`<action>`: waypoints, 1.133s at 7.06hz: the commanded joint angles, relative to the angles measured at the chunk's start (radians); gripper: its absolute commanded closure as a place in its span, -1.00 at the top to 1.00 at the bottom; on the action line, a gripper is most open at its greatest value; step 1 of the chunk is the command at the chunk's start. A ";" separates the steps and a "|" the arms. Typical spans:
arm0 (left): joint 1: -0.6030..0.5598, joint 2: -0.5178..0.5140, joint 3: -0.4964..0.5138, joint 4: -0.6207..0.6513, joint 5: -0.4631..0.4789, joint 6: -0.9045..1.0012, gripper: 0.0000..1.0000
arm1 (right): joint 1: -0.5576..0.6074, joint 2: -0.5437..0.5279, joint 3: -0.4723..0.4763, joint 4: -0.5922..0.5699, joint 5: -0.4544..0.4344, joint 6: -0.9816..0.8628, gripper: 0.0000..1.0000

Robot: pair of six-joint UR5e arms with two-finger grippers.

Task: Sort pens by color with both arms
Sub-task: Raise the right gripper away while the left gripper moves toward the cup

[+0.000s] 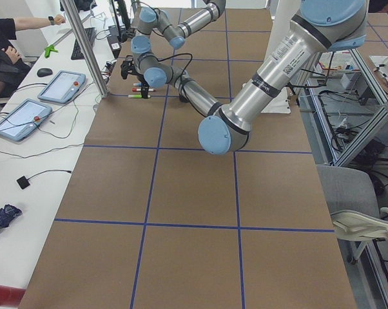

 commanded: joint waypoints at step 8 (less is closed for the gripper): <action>0.158 -0.003 0.105 -0.270 -0.165 -0.065 0.80 | 0.081 -0.118 0.136 -0.127 0.151 -0.078 1.00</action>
